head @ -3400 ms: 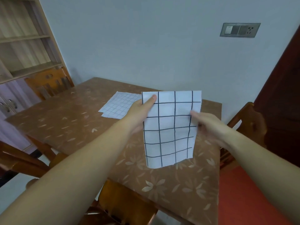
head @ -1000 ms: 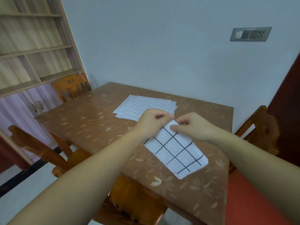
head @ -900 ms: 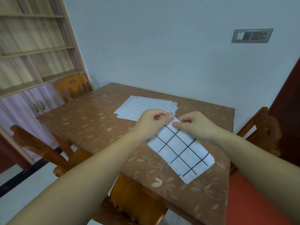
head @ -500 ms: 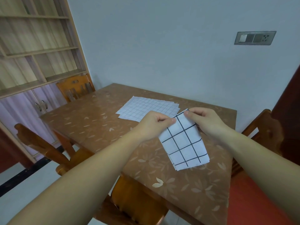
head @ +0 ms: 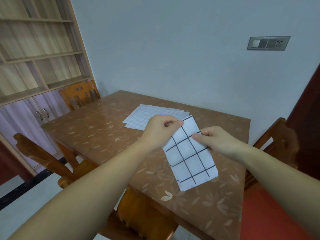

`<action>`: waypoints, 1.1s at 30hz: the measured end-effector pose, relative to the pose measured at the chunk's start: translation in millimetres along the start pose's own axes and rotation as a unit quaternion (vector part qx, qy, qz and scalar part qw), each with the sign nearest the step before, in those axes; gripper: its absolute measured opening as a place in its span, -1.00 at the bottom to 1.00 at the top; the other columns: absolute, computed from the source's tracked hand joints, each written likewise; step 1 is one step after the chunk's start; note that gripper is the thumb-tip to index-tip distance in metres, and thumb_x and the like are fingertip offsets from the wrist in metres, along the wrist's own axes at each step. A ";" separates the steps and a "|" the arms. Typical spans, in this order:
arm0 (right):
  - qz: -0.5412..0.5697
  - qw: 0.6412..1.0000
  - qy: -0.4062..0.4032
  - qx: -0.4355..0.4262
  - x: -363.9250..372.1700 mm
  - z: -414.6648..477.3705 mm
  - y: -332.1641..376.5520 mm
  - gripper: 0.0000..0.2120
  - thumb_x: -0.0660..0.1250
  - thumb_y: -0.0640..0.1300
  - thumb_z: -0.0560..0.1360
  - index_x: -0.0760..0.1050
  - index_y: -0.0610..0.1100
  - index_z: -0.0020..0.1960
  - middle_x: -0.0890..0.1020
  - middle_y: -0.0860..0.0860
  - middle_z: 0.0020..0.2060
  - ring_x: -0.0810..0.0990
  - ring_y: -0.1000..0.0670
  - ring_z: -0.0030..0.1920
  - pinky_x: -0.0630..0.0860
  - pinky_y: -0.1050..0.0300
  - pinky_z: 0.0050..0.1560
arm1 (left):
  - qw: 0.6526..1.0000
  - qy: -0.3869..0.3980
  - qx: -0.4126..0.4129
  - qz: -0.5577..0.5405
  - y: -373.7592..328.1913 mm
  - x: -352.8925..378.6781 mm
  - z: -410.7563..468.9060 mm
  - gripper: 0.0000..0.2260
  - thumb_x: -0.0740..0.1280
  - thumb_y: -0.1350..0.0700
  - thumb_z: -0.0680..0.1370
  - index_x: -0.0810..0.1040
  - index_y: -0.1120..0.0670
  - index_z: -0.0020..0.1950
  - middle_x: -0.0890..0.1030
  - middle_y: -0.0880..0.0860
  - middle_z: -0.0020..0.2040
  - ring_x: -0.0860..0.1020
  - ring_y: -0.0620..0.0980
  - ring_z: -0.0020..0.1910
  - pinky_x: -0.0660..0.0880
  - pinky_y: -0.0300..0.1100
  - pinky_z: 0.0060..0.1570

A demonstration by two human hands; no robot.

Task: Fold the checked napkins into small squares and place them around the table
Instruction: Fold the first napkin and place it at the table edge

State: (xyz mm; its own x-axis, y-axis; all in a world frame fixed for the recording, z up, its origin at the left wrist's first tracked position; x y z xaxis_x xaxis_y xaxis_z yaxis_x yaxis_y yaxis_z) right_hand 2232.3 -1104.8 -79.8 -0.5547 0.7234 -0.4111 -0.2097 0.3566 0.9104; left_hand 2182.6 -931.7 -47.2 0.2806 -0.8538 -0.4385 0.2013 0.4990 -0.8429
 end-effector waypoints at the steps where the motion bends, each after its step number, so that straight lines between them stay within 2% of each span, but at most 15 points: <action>1: -0.011 1.000 0.011 0.005 1.9 -1.7 -2.3 -0.70 0.32 -0.02 0.58 0.64 -0.27 -0.02 0.73 -0.14 -0.09 0.71 -0.16 -0.03 0.59 -0.07 0.07 | 1.000 0.008 0.001 0.023 -0.7 -0.9 0.7 -0.78 0.39 -0.01 0.54 0.64 0.04 -0.26 0.37 -0.15 -0.55 0.30 -0.19 -0.53 0.23 -0.33 -0.45; 4: -0.036 0.999 0.030 -0.003 5.4 -4.8 -0.2 -0.66 0.30 -0.02 0.59 0.60 -0.31 -0.10 0.70 -0.10 -0.21 0.65 -0.05 -0.21 0.54 0.05 -0.08 | 0.989 0.056 0.019 0.137 -7.1 3.1 4.5 -0.76 0.35 -0.15 0.52 0.58 -0.08 -0.28 0.43 -0.20 -0.51 0.38 -0.21 -0.46 0.24 -0.35 -0.42; 7: -0.034 0.999 0.034 -0.020 10.3 -6.3 10.1 -0.67 0.30 -0.04 0.60 0.58 -0.29 -0.17 0.67 -0.06 -0.28 0.61 0.02 -0.26 0.51 0.14 -0.15 | 0.980 0.052 0.051 0.186 -15.9 6.6 10.0 -0.72 0.31 -0.13 0.56 0.55 -0.04 -0.30 0.44 -0.13 -0.48 0.38 -0.19 -0.45 0.23 -0.28 -0.38; 10: -0.009 1.000 0.021 -0.020 7.5 -10.4 14.8 -0.75 0.31 -0.07 0.59 0.64 -0.19 -0.14 0.73 -0.04 -0.22 0.68 0.04 -0.23 0.56 0.18 -0.18 | 0.985 -0.008 0.074 0.156 -25.3 -7.1 12.3 -0.71 0.31 -0.06 0.58 0.54 -0.01 -0.31 0.42 -0.13 -0.50 0.35 -0.18 -0.47 0.23 -0.27 -0.39; 12: -0.045 0.998 0.041 -0.010 6.0 -15.2 9.6 -0.76 0.33 -0.06 0.58 0.65 -0.18 -0.14 0.74 -0.05 -0.19 0.69 0.04 -0.18 0.59 0.13 -0.13 | 0.988 -0.051 0.075 0.122 -27.3 -24.9 13.8 -0.71 0.32 -0.04 0.59 0.57 0.07 -0.28 0.38 -0.10 -0.49 0.29 -0.15 -0.48 0.20 -0.28 -0.42; 14: -0.091 0.992 0.091 0.016 8.3 -21.3 -2.3 -0.78 0.32 -0.05 0.59 0.66 -0.13 -0.12 0.75 0.03 -0.14 0.71 0.08 -0.13 0.60 0.14 -0.04 | 0.990 -0.053 0.073 0.112 -26.3 -36.3 12.1 -0.71 0.32 -0.03 0.59 0.58 0.10 -0.26 0.34 -0.03 -0.47 0.25 -0.13 -0.49 0.18 -0.26 -0.43; 17: -0.129 0.972 0.185 0.069 18.6 -31.4 -15.7 -0.81 0.29 -0.08 0.61 0.64 -0.13 0.04 0.74 0.11 -0.07 0.72 0.09 -0.05 0.60 0.09 0.12 | 0.990 -0.022 0.069 0.117 -20.2 -34.4 4.4 -0.70 0.32 -0.02 0.59 0.51 -0.03 -0.34 0.31 -0.06 -0.50 0.23 -0.13 -0.52 0.19 -0.27 -0.45; 20: -0.181 0.960 0.209 0.050 25.8 -31.6 -8.5 -0.89 0.32 -0.11 0.58 0.63 -0.05 -0.02 0.66 0.31 -0.33 0.64 0.28 -0.24 0.54 0.30 -0.09 | 0.991 0.007 0.062 0.116 -18.2 -24.7 2.4 -0.73 0.33 -0.02 0.59 0.57 0.04 -0.28 0.31 -0.09 -0.54 0.23 -0.14 -0.54 0.20 -0.27 -0.46; 21: -0.161 0.968 0.192 0.030 26.9 -29.1 -1.2 -0.92 0.34 -0.11 0.57 0.62 -0.02 -0.03 0.66 0.32 -0.31 0.63 0.30 -0.24 0.52 0.35 -0.13 | 0.991 0.018 0.064 0.118 -19.8 -21.2 2.8 -0.73 0.33 -0.01 0.59 0.59 0.07 -0.26 0.33 -0.10 -0.53 0.24 -0.15 -0.53 0.19 -0.28 -0.46; 23: -0.085 0.986 0.145 -0.001 25.6 -20.6 10.2 -0.90 0.37 -0.13 0.55 0.63 -0.05 0.05 0.73 0.17 -0.11 0.69 0.18 -0.08 0.57 0.29 -0.06 | 0.988 0.037 0.072 0.134 -26.2 -15.2 3.2 -0.76 0.35 -0.03 0.57 0.64 0.08 -0.21 0.37 -0.10 -0.51 0.26 -0.15 -0.53 0.20 -0.30 -0.45; 26: -0.031 0.994 0.098 -0.023 18.5 -12.1 21.1 -0.90 0.39 -0.23 0.53 0.64 -0.17 0.02 0.75 -0.04 -0.11 0.73 -0.01 -0.08 0.60 0.14 -0.08 | 0.990 0.015 0.071 0.120 -36.0 -19.5 1.9 -0.84 0.41 -0.01 0.53 0.65 0.05 -0.16 0.38 -0.10 -0.51 0.29 -0.16 -0.55 0.23 -0.32 -0.46; 28: 0.007 0.997 0.076 -0.022 12.7 -8.4 23.9 -0.89 0.39 -0.26 0.52 0.64 -0.21 0.03 0.75 -0.10 -0.10 0.73 -0.09 -0.04 0.63 0.02 0.01 | 0.996 -0.075 0.033 0.023 -34.6 -33.7 2.4 -0.85 0.40 -0.01 0.53 0.65 0.05 -0.11 0.49 -0.10 -0.43 0.41 -0.22 -0.50 0.36 -0.32 -0.36; 30: 0.087 0.995 0.034 -0.021 4.4 -5.0 24.2 -0.83 0.37 -0.28 0.52 0.62 -0.26 0.10 0.73 -0.16 -0.03 0.71 -0.17 0.02 0.60 -0.09 0.10 | 0.981 -0.114 -0.088 -0.132 -15.6 -37.7 0.4 -0.70 0.27 -0.17 0.57 0.66 0.02 -0.07 0.67 -0.07 -0.24 0.62 -0.23 -0.26 0.54 -0.22 -0.13; 32: 0.146 0.989 -0.009 -0.017 -3.3 -2.2 20.7 -0.80 0.35 -0.28 0.54 0.61 -0.27 0.15 0.71 -0.16 0.03 0.70 -0.16 0.03 0.63 -0.03 0.07 | 0.940 -0.037 -0.219 -0.259 8.0 -17.9 -5.4 -0.43 0.11 -0.35 0.54 0.67 0.06 0.07 0.72 0.05 -0.05 0.68 -0.01 -0.04 0.57 -0.09 0.01; 33: 0.163 0.986 -0.024 -0.012 -5.8 -1.6 18.5 -0.79 0.34 -0.28 0.54 0.60 -0.27 0.16 0.71 -0.15 0.04 0.71 -0.14 0.03 0.64 0.02 0.04 | 0.929 0.005 -0.245 -0.278 16.9 -7.6 -8.2 -0.37 0.10 -0.39 0.52 0.65 0.10 0.14 0.71 0.08 0.02 0.67 0.06 0.04 0.57 -0.04 0.08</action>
State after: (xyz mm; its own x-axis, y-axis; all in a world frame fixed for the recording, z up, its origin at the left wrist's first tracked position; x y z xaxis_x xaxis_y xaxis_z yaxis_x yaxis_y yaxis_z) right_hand 2230.4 -1103.4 -60.6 -0.5570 0.8247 -0.0979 -0.0459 0.0871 0.9951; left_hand 2176.3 -917.9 -60.6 0.2513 -0.9620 0.1066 -0.1398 -0.1450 -0.9795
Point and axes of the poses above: each hand's wrist, its own z-axis towards the middle knuckle, its own x-axis out of the palm, y = z × x, the point moved 6 cm from there along z, towards the middle knuckle
